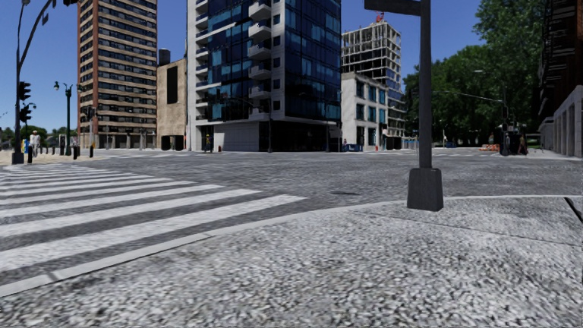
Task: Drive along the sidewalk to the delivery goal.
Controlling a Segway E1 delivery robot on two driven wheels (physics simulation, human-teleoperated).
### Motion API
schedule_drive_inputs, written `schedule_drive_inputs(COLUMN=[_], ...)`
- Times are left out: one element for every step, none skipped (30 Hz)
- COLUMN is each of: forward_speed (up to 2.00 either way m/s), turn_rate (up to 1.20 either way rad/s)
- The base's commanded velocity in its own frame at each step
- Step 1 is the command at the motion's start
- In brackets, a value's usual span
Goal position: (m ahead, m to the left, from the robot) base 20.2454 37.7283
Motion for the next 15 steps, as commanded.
schedule_drive_inputs(forward_speed=[2.0,2.0,2.0,2.0,2.0,2.0,2.0,2.0,2.0,2.0,2.0,2.0,2.0,2.0,2.0], turn_rate=[0.76,0.76,0.76,0.76,0.76,0.76,0.76,0.76,0.76,0.76,0.76,0.76,0.76,0.76,0.76])
